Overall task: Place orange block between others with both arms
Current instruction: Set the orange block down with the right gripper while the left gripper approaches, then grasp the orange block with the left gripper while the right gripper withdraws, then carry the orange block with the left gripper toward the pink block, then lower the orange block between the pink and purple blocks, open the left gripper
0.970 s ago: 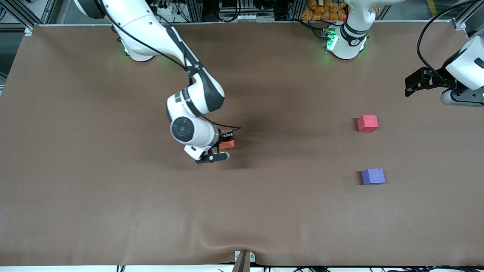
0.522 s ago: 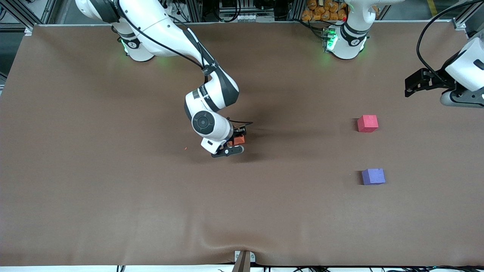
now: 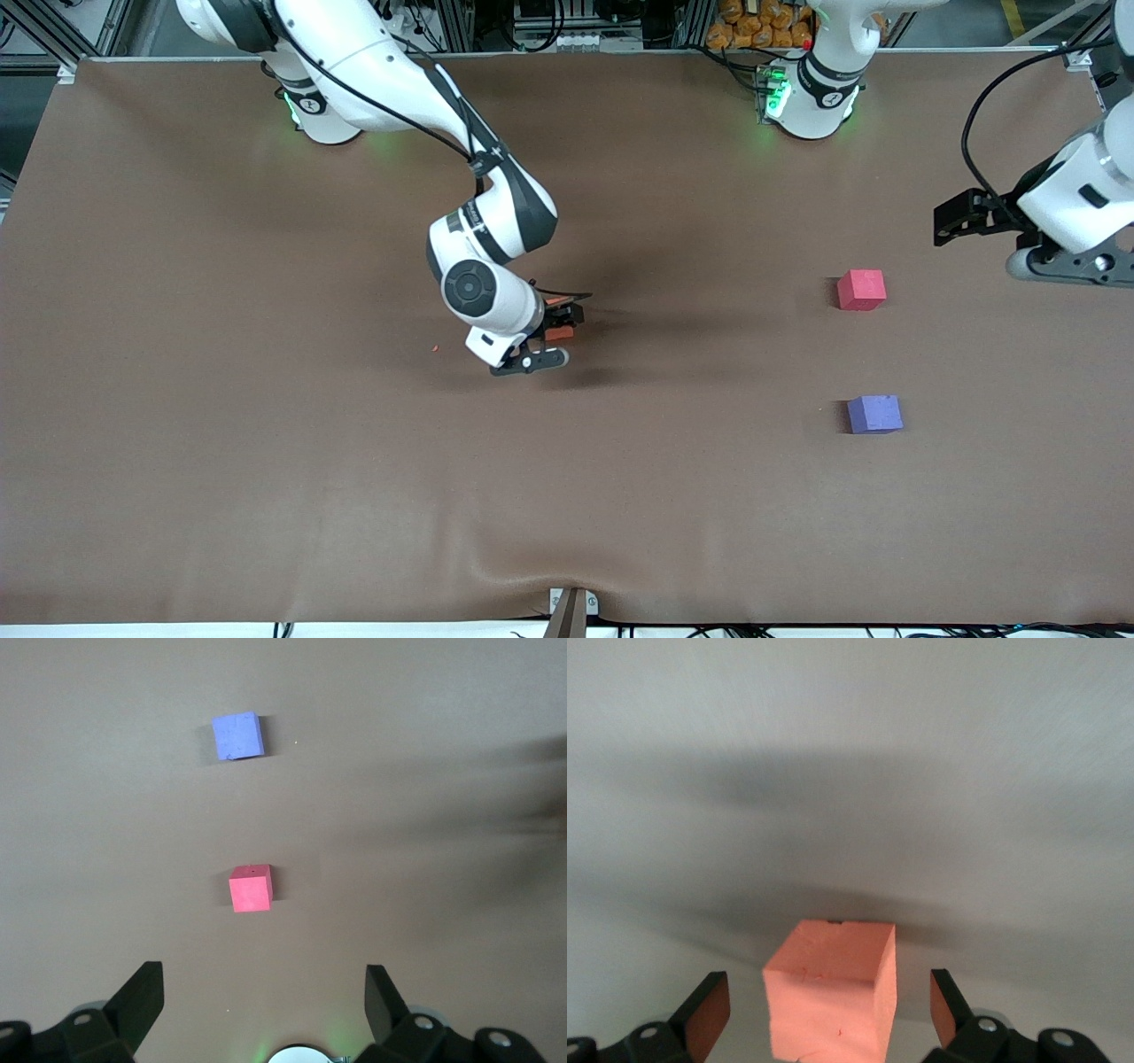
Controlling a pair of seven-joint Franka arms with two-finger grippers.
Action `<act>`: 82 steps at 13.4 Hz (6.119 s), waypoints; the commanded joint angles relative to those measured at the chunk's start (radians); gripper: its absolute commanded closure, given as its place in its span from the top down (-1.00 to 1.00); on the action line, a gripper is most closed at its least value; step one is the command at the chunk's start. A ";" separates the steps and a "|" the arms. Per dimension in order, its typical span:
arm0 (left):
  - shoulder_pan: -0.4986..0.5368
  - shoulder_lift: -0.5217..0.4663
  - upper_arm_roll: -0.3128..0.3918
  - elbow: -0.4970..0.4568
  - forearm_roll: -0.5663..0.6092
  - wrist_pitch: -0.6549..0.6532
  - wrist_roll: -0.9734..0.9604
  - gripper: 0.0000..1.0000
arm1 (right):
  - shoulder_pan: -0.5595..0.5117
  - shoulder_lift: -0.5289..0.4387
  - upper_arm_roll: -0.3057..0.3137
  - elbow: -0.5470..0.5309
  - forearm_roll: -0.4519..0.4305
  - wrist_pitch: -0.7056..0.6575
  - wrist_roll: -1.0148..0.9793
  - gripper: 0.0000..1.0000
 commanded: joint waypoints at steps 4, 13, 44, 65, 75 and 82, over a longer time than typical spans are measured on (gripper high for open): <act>-0.135 0.170 0.001 0.025 -0.125 0.118 -0.169 1.00 | -0.265 -0.279 0.012 -0.018 -0.062 -0.387 0.000 1.00; -0.527 0.472 0.002 0.041 -0.126 0.519 -0.855 1.00 | -0.776 -0.516 0.207 0.020 -0.352 -0.687 -0.064 1.00; -0.606 0.551 0.120 0.008 -0.053 0.581 -0.964 -1.00 | -0.776 -0.551 0.158 0.042 -0.503 -0.724 -0.304 1.00; -0.014 0.220 0.116 -0.659 -0.024 0.894 -0.148 -1.00 | -0.761 -0.550 0.158 0.042 -0.500 -0.719 -0.305 1.00; 0.049 0.330 0.117 -0.714 -0.004 1.126 -0.058 -1.00 | -0.758 -0.548 0.158 0.041 -0.500 -0.718 -0.305 1.00; 0.051 0.316 0.116 -0.707 -0.004 1.122 -0.061 1.00 | -0.755 -0.545 0.158 0.041 -0.501 -0.716 -0.304 1.00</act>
